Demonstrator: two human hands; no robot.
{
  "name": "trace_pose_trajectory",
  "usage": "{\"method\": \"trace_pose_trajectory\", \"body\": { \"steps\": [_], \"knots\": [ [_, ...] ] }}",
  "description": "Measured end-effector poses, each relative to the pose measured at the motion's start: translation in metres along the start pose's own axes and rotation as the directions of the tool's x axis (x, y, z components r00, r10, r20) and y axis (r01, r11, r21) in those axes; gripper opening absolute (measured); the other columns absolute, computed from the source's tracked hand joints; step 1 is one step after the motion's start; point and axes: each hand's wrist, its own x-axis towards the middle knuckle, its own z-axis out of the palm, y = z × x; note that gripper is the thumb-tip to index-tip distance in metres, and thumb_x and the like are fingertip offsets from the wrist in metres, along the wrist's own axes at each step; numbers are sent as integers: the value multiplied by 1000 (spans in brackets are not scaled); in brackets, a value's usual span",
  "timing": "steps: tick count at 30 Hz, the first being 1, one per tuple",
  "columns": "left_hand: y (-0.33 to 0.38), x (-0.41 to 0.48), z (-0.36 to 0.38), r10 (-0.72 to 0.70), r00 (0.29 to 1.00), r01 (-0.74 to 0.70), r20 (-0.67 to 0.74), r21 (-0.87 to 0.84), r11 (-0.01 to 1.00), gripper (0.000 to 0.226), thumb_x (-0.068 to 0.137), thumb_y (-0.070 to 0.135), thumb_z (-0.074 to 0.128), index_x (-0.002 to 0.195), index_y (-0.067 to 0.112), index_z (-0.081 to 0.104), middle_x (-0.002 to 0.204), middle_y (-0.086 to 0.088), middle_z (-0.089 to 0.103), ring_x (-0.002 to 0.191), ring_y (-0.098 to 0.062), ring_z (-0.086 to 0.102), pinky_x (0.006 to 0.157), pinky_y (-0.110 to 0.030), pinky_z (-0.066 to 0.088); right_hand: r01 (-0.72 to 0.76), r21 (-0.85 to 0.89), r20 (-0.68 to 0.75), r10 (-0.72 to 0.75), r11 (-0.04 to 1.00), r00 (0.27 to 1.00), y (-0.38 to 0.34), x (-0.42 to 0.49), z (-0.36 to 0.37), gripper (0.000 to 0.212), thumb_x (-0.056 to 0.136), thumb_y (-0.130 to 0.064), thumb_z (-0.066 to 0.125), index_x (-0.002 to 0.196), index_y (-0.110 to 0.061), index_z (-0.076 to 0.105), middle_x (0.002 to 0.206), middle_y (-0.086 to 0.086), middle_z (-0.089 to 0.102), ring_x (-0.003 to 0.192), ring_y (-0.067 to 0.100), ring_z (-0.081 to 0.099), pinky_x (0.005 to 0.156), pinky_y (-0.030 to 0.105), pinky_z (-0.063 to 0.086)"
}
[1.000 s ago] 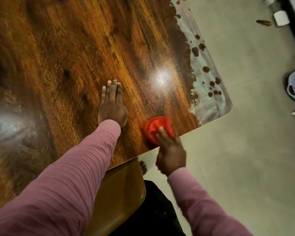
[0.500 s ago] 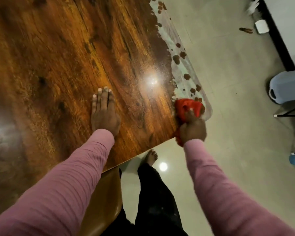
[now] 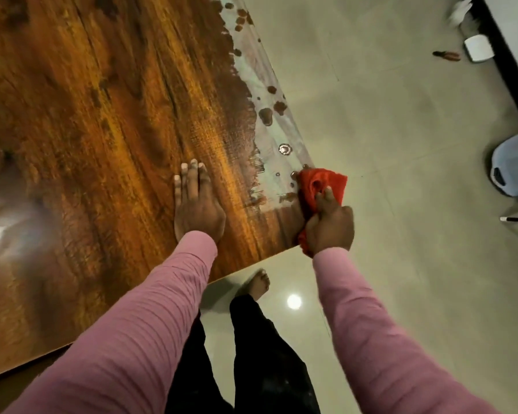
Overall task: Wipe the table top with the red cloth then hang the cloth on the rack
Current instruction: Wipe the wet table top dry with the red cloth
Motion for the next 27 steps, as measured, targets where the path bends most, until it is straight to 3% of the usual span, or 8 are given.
{"method": "trace_pose_trajectory", "body": {
  "steps": [2, 4, 6, 10, 13, 18, 22, 27],
  "knots": [
    [1, -1, 0, -13, 1000, 13, 0, 15, 1000, 62, 90, 24, 8, 148, 4, 19, 157, -12, 17, 146, -26, 6, 117, -35, -5, 276, 11, 79, -276, 961, 958, -14, -41, 10, 54, 72, -9, 65, 124, -24, 61, 126, 12, 60, 95, 44, 60, 73, 49, 56],
    [2, -1, 0, -46, 999, 46, 1, 15, 999, 56, 94, 18, 17, 148, 4, 19, 157, -12, 16, 146, -26, 5, 118, -35, -4, 571, -34, 164, -559, 821, 813, -12, -65, 13, 55, 64, -13, 74, 117, -22, 66, 129, 0, 61, 95, 40, 62, 59, 44, 58],
    [5, -1, 0, -62, 998, 62, 7, 20, 998, 53, 96, 15, 23, 148, 5, 18, 158, -12, 15, 146, -25, 4, 118, -35, -3, 688, -47, 191, -669, 724, 718, 3, -47, 3, 55, 63, -14, 75, 116, -23, 67, 127, -6, 62, 88, 35, 63, 52, 37, 55],
    [5, 0, 0, -70, 997, 69, 23, 40, 997, 54, 98, 21, 20, 149, 6, 15, 158, -12, 13, 146, -26, 3, 118, -36, -3, 271, -107, 151, -254, 957, 955, 13, 27, -13, 55, 74, -11, 57, 125, -31, 59, 130, 0, 59, 92, 34, 57, 69, 38, 51],
    [5, 2, 0, -43, 999, 41, 27, 44, 998, 55, 96, 20, 16, 148, 4, 17, 157, -14, 14, 146, -28, 5, 118, -37, -2, 99, -83, 62, -94, 992, 994, -14, 56, -4, 48, 78, -28, 45, 124, -25, 58, 129, 8, 57, 95, 38, 55, 76, 43, 50],
    [5, 2, 2, -41, 997, 37, 69, 53, 998, 62, 92, 27, 19, 148, 2, 15, 157, -15, 13, 146, -28, 4, 118, -36, -5, 501, -31, 254, -478, 865, 841, -74, -9, 33, 52, 75, -20, 62, 127, -19, 58, 141, 2, 50, 119, 43, 49, 91, 56, 47],
    [2, 4, 1, -27, 997, 25, 71, 37, 999, 63, 93, 27, 28, 148, 1, 12, 158, -16, 11, 146, -28, 2, 117, -33, -10, 687, 38, 296, -665, 726, 686, -51, -10, 22, 52, 71, -14, 67, 122, -22, 63, 136, -3, 55, 108, 43, 57, 75, 47, 57],
    [6, 4, -1, -58, 997, 56, 56, 39, 998, 57, 94, 19, 19, 150, 8, 9, 159, -10, 9, 146, -24, 1, 116, -31, -11, 202, -135, 118, -186, 970, 975, -19, 91, 0, 56, 80, -12, 53, 132, -30, 51, 124, 11, 59, 91, 37, 56, 76, 41, 50]
  ]
}}
